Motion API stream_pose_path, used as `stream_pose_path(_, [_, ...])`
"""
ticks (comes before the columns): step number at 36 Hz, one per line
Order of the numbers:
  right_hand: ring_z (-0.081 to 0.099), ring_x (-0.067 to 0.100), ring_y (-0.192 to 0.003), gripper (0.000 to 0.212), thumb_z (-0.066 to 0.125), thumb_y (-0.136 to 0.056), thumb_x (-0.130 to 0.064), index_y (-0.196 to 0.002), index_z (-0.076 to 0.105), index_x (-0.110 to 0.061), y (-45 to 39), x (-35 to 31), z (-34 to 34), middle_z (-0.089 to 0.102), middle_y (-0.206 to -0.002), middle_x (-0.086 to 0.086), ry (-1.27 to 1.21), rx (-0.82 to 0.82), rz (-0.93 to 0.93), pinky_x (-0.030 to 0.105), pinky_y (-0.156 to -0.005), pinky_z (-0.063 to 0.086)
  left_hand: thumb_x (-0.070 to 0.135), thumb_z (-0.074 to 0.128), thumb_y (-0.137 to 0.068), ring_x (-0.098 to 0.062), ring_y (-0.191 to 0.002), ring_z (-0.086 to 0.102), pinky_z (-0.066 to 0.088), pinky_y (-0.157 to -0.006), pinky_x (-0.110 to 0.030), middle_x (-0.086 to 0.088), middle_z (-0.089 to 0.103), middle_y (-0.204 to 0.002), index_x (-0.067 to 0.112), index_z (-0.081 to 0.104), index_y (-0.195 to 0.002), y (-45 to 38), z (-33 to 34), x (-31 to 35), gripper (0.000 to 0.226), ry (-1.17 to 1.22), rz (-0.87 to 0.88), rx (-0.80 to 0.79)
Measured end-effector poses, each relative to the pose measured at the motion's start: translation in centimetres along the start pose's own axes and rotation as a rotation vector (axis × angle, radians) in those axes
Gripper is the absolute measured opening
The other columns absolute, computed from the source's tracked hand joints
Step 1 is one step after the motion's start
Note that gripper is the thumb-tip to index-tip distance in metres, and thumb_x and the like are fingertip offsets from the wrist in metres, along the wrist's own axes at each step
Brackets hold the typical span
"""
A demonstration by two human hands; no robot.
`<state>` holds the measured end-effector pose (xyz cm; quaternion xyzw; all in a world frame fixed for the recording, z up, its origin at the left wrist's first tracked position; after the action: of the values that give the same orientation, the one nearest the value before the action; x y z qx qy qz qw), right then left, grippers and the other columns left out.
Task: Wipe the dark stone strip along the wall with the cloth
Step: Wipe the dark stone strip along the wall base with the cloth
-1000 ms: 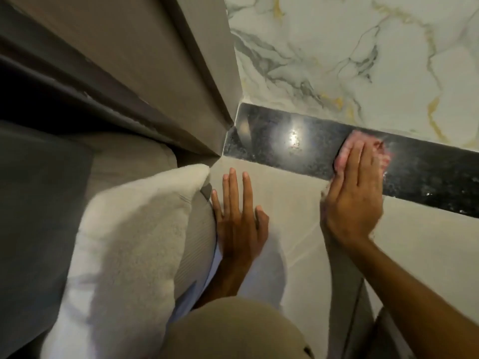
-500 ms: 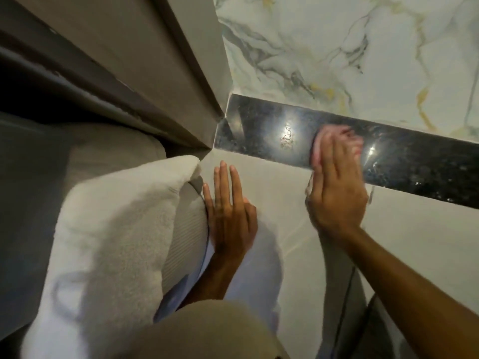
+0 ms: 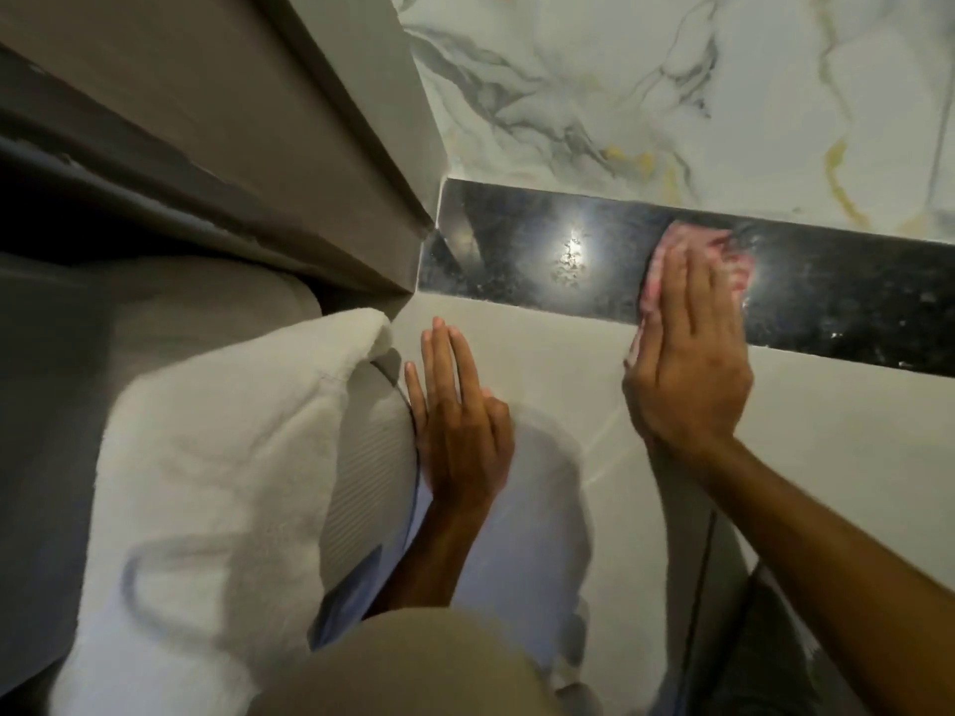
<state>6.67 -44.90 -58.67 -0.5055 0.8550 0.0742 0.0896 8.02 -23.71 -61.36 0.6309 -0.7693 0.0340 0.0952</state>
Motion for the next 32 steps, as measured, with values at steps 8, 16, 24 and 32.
stream_pose_path(8, [0.007,0.028,-0.176,0.067,0.035,-0.116,-0.021,-0.178,0.011,-0.016,-5.9,-8.7,3.4,0.008,-0.188,0.010,-0.060,-0.054,-0.226,0.050,-0.146,0.010,0.028,0.025,-0.111,-0.034,-0.170,0.013,0.010,-0.139,-0.059,-0.018,0.016,-0.181,0.006,0.021,-0.172,0.1,0.9,-0.4,0.065,-0.038,0.033,0.006])
stream_pose_path(16, [0.016,0.029,-0.174,0.061,0.036,-0.118,-0.026,-0.176,0.023,-0.015,10.3,3.7,-0.1,0.021,-0.186,0.011,0.028,-0.142,-0.069,0.049,-0.145,0.017,0.031,0.018,-0.113,-0.043,-0.169,0.000,0.008,-0.137,-0.066,-0.025,0.000,-0.181,0.006,0.002,-0.173,1.6,0.4,3.8,0.067,-0.129,0.318,-0.192])
stream_pose_path(24, [0.013,0.038,-0.175,0.062,0.020,-0.120,-0.029,-0.177,0.012,-0.006,-2.3,6.3,-0.6,0.013,-0.186,0.020,0.076,0.158,0.419,0.055,-0.145,0.013,0.034,0.031,-0.111,-0.038,-0.169,0.015,0.016,-0.137,-0.064,-0.021,0.015,-0.181,0.011,0.016,-0.173,0.7,2.4,7.4,0.068,-0.029,0.482,-0.080])
stream_pose_path(32, [0.016,0.027,-0.175,0.061,0.035,-0.119,-0.029,-0.177,0.022,-0.014,7.0,8.9,-1.6,0.019,-0.187,0.010,0.010,-0.027,-0.064,0.048,-0.145,0.017,0.032,0.035,-0.110,-0.037,-0.170,0.010,0.010,-0.138,-0.061,-0.022,0.012,-0.181,0.007,0.018,-0.173,1.2,1.9,9.4,0.070,-0.035,0.569,-0.167])
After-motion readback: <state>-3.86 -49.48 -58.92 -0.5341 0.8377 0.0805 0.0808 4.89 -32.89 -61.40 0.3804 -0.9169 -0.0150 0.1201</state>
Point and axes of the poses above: each hand's wrist, its own y-axis away from the middle knuckle, its own z-axis out of the palm, x = y × z, the point moved 1 cm from there along -y, towards the middle knuckle
